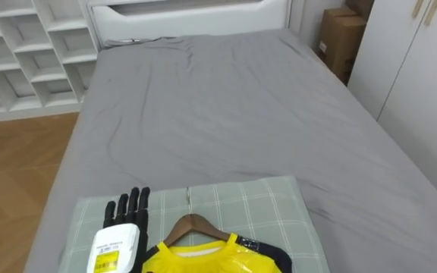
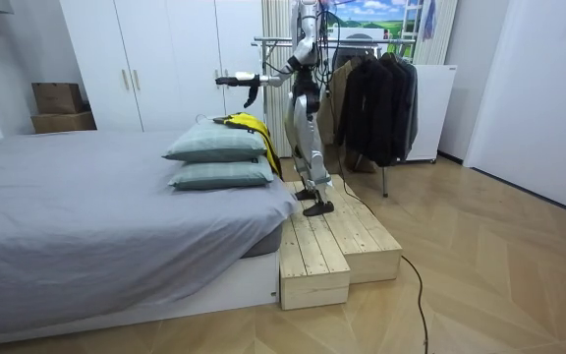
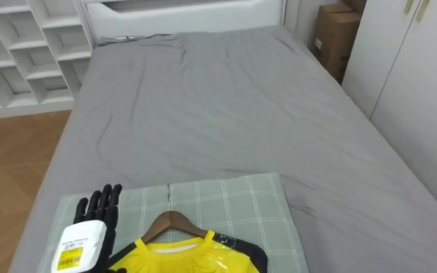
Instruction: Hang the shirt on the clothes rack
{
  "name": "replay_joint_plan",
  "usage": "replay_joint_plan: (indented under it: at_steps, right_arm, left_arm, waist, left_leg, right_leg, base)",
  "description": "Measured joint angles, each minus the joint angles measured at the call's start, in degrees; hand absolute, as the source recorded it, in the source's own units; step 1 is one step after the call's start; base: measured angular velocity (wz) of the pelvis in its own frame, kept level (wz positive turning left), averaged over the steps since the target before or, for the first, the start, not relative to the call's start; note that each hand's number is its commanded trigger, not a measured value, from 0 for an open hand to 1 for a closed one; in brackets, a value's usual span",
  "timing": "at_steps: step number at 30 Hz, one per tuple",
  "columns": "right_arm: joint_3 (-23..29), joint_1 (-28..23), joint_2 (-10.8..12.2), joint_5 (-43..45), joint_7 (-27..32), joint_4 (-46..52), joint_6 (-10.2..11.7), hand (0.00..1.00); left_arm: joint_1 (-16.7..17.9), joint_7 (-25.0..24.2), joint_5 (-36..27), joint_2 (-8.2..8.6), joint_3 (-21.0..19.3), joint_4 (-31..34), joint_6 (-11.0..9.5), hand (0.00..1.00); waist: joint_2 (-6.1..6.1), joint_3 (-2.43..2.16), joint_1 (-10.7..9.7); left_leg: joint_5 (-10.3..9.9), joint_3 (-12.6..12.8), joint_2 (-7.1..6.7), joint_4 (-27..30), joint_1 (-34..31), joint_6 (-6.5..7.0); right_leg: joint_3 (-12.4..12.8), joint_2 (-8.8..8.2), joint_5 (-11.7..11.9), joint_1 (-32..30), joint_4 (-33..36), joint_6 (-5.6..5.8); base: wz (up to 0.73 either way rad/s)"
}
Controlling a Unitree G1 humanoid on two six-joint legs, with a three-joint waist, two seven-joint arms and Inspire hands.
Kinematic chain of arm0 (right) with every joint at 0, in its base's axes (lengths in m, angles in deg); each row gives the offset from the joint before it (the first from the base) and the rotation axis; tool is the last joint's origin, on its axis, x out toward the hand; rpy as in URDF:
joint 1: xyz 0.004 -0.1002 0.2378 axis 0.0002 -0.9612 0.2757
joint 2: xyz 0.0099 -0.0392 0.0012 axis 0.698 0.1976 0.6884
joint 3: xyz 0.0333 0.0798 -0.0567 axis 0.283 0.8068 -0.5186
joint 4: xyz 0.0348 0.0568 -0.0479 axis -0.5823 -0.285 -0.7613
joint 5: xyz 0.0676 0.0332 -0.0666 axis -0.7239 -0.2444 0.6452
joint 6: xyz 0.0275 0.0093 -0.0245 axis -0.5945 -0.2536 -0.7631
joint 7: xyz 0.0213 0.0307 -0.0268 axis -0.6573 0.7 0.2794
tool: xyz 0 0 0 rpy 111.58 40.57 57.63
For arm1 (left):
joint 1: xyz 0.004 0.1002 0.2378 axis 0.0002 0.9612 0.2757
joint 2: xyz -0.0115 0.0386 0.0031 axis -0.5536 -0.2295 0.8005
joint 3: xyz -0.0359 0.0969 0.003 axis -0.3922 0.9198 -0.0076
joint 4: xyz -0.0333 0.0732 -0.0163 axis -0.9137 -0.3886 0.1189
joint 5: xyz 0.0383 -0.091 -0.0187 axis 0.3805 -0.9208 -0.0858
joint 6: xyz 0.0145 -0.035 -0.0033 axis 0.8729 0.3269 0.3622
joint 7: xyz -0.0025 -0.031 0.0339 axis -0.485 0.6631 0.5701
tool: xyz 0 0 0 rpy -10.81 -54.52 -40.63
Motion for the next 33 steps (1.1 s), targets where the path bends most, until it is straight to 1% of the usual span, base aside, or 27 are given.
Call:
replay_joint_plan:
  at_steps: [4, 9, 13, 14, 17, 22, 28, 33]
  right_arm:
    - [0.0, 0.1, 0.0, 0.0, -0.1, 0.1, 0.0, 0.0]
    - [0.0, 0.5, 0.0, 0.1, -0.2, 0.3, 0.0, 0.0]
    - [0.0, 0.5, 0.0, 0.4, -0.7, 0.3, 0.0, 0.0]
    - [0.0, 0.5, 0.1, 0.4, -0.7, 0.2, 0.0, 0.0]
    - [0.0, 0.7, 0.1, 0.4, -0.8, 0.4, 0.0, 0.0]
    - [0.0, 0.7, 0.3, 0.4, -0.7, 0.3, 0.1, 0.0]
    - [-0.5, 0.1, 0.3, 0.8, -0.7, 0.3, 0.0, 0.0]
    - [-1.1, -0.4, 0.2, 5.5, -0.4, 0.3, 0.0, 0.0]
  left_arm:
    - [0.7, -1.4, -0.3, 0.56, 0.0, -2.0, 0.0, 0.0]
    - [0.8, -3.0, -0.4, 0.75, 0.0, -6.2, 0.6, 0.0]
    - [0.8, -4.4, -0.3, 0.75, 0.0, -7.7, 0.8, 0.0]
    - [0.8, -4.9, -0.3, 0.76, 0.0, -7.8, 1.1, 0.0]
    - [0.8, -5.3, -0.2, 0.8, 0.0, -8.8, 1.6, 0.0]
    - [0.8, -6.4, -0.2, 0.81, -0.1, -9.2, 2.0, 0.0]
    - [0.8, -6.6, -0.3, 1.08, -0.1, -9.2, 2.1, 0.0]
    - [0.8, -7.7, -0.2, 1.21, -0.1, -9.2, 2.3, 0.0]
  waist:
    - [0.06, -0.29, 0.1]
    - [-0.18, -0.46, 0.2]
    - [-0.83, -0.38, 0.9]
    - [-1.1, -0.21, 1.3]
    - [-1.52, -0.2, 1.7]
    - [-1.58, -0.26, 1.6]
    - [-1.34, -0.4, 1.5]
    - [-1.31, -0.42, 1.4]
  left_leg:
    - [0.0, 0.1, 0.02, 0.0, 0.1, 0.0]
    - [0.0, 0.3, 0.14, 0.0, 0.2, 0.0]
    - [0.0, 0.6, 0.14, -0.1, 0.3, 0.0]
    - [0.0, 1.0, 0.14, -0.1, 0.5, 0.0]
    - [0.0, 1.9, 0.14, -0.2, 0.6, 0.0]
    - [0.0, 2.0, 0.09, -0.2, 0.5, 0.0]
    - [0.0, 2.0, 0.18, -0.2, 0.6, 0.0]
    - [0.0, 2.0, 0.27, -0.2, 0.7, 0.0]
  right_leg:
    - [0.1, 0.07, 0.0, 0.1, 0.0, 0.0]
    - [0.1, 0.11, 0.0, 0.3, 0.2, -0.02]
    - [0.3, 0.12, 0.0, 0.3, 0.2, -0.01]
    - [0.6, 0.14, 0.0, 0.3, 0.1, -0.01]
    - [1.1, 0.16, 0.0, 0.2, -0.1, 0.01]
    - [1.5, 0.17, 0.0, 0.1, 0.0, 0.01]
    - [1.4, 0.2, 0.0, 0.2, 0.2, 0.01]
    - [1.4, 0.21, 0.0, 0.3, 0.3, 0.0]
  base:
    - [0.0]
    - [0.0]
    - [-0.02]
    - [-0.1]
    - [-0.11]
    - [-0.04]
    - [0.0]
    - [0.0]
